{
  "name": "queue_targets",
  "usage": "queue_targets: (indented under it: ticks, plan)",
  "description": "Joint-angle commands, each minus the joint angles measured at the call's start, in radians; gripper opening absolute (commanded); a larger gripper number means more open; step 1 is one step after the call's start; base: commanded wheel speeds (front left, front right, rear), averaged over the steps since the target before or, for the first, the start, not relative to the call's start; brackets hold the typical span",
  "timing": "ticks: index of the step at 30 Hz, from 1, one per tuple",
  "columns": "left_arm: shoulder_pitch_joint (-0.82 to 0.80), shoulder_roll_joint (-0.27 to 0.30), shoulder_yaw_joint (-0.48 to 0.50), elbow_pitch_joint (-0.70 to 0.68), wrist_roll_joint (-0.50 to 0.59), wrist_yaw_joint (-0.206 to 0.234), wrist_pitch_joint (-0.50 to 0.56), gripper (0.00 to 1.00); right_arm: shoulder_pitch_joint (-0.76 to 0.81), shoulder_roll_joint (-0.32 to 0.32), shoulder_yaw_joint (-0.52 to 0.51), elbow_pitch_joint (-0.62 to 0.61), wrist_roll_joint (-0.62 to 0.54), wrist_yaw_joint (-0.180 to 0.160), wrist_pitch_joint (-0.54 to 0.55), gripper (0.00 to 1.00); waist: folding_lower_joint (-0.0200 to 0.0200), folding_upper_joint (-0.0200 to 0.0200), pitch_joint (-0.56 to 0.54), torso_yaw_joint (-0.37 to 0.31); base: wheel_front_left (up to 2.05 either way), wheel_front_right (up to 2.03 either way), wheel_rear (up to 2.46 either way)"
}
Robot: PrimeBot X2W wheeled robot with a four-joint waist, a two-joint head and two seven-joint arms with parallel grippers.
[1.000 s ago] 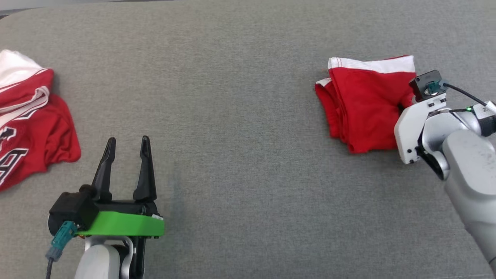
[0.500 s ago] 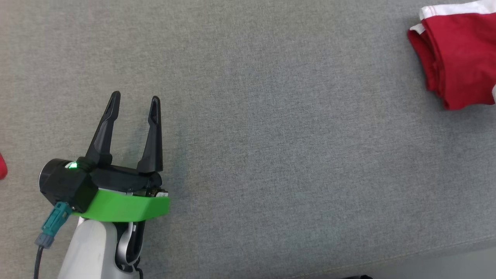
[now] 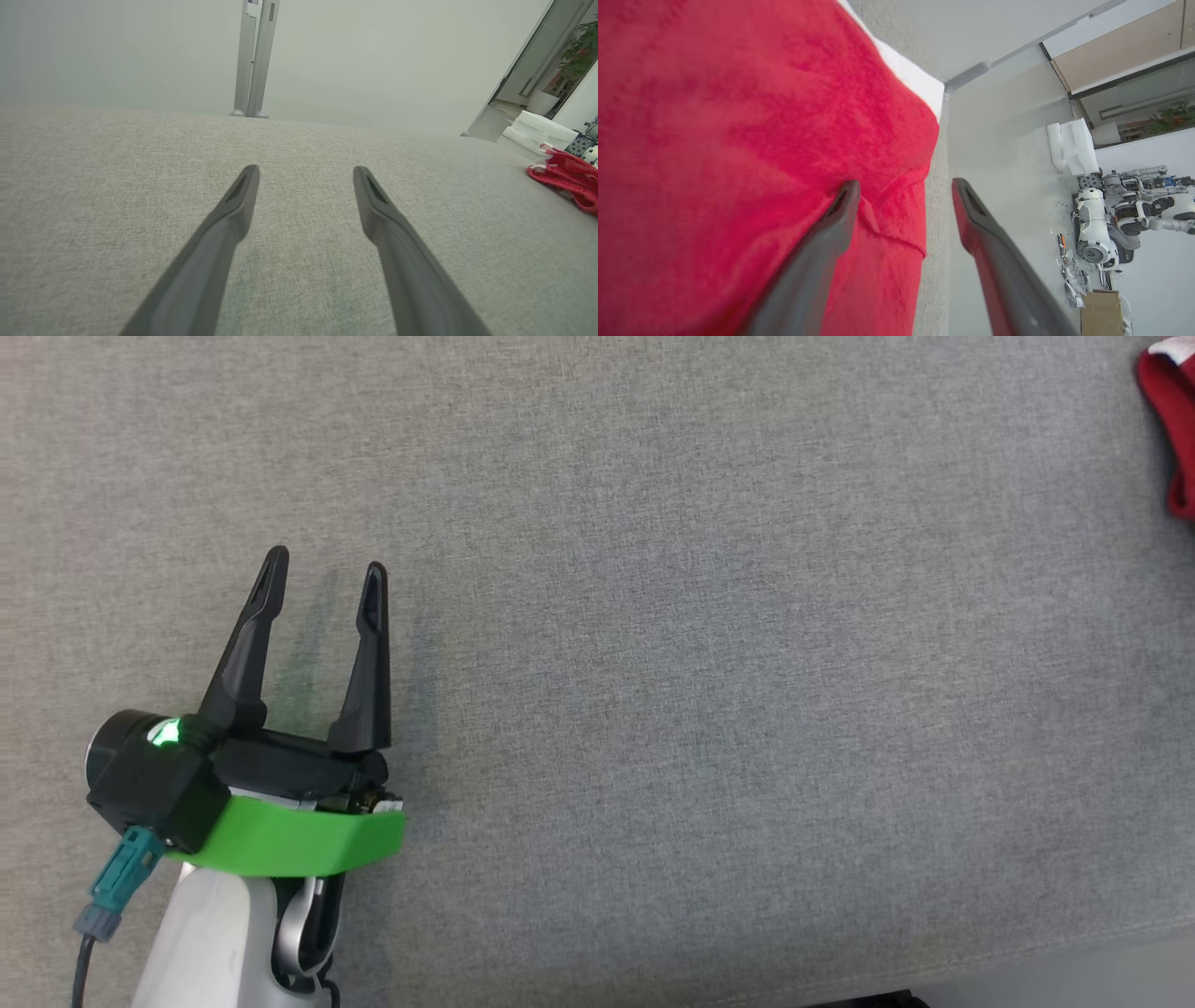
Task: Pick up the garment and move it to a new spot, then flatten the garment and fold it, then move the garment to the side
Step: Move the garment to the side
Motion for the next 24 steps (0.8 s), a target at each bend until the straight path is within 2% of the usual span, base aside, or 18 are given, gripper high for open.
queue_targets:
  ticks: [1, 5, 9, 13, 18, 24]
  plan:
    - [-0.004, -0.007, 0.005, 0.005, -0.01, -0.005, -0.001, 1.0, 0.005, -0.003, -0.023, 0.012, -0.014, -0.002, -0.037, 1.0, -0.0001, -0.0001, -0.028, 0.011, 0.0, 0.0, 0.0]
    - [0.018, -0.028, 0.022, 0.029, -0.017, -0.005, -0.001, 1.0, 0.02, 0.042, -0.068, 0.02, -0.022, -0.002, -0.123, 1.0, -0.0001, -0.0001, -0.093, 0.015, 0.0, 0.0, 0.0]
    - [0.043, -0.047, 0.056, 0.066, -0.018, -0.005, -0.001, 1.0, 0.064, 0.104, -0.103, -0.031, 0.005, -0.002, -0.155, 1.0, -0.0001, -0.0001, -0.175, 0.016, 0.0, 0.0, 0.0]
    - [0.069, -0.056, 0.101, 0.105, 0.01, -0.005, -0.001, 1.0, 0.159, 0.193, -0.138, -0.18, 0.063, -0.002, -0.157, 1.0, -0.0001, -0.0001, -0.252, 0.02, 0.0, 0.0, 0.0]
    - [0.099, -0.076, 0.151, 0.163, 0.032, -0.005, -0.001, 1.0, 0.338, 0.335, -0.189, -0.38, 0.219, -0.002, -0.157, 1.0, -0.0001, -0.0001, -0.357, 0.034, 0.0, 0.0, 0.0]
    - [0.142, -0.091, 0.179, 0.232, 0.044, -0.005, -0.001, 1.0, 0.52, 0.429, -0.127, -0.491, 0.305, -0.002, -0.158, 1.0, -0.0001, -0.0001, -0.456, 0.047, 0.0, 0.0, 0.0]
